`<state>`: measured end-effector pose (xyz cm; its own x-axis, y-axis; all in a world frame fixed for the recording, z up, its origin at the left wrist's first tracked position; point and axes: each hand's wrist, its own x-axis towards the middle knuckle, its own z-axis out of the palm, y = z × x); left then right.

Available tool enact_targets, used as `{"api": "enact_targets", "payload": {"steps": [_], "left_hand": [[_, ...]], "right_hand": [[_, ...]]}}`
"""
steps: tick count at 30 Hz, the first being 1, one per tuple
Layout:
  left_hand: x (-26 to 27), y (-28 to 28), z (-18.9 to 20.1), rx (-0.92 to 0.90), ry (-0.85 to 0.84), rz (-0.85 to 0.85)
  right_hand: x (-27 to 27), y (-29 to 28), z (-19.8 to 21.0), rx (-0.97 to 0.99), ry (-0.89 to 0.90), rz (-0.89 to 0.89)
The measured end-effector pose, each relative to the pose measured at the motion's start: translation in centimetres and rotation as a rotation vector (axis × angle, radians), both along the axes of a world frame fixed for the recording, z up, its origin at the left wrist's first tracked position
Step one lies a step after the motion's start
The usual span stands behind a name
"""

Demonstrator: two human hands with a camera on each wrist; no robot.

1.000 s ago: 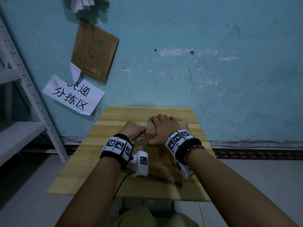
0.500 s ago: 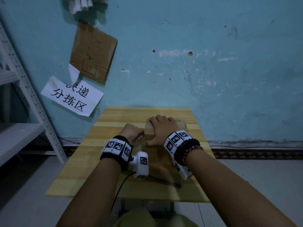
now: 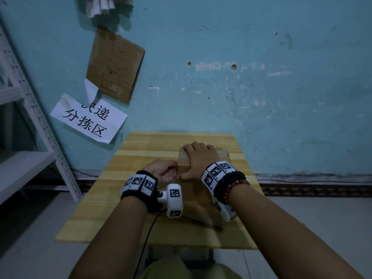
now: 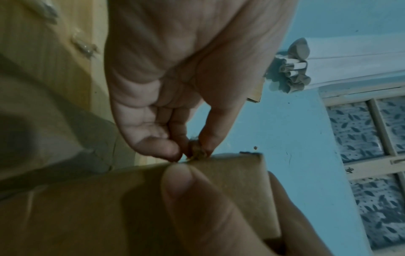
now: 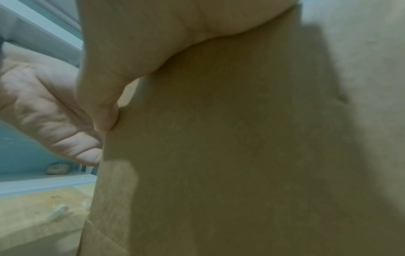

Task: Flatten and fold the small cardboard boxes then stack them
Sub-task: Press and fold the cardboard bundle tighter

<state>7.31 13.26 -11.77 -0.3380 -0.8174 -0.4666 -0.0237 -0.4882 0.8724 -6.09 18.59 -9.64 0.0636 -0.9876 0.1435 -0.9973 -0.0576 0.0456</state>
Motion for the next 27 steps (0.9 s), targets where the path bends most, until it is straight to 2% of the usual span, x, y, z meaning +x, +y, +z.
{"api": "enact_targets", "payload": {"steps": [13,27], "left_hand": [[-0.1,0.2,-0.4,0.101,0.071,-0.051],[-0.8,0.5,-1.5,-0.138,0.021,-0.052]], "right_hand": [[0.0,-0.1,-0.1,-0.011,-0.006,-0.001],[0.1,-0.1,-0.2,-0.015,-0.002,-0.006]]}}
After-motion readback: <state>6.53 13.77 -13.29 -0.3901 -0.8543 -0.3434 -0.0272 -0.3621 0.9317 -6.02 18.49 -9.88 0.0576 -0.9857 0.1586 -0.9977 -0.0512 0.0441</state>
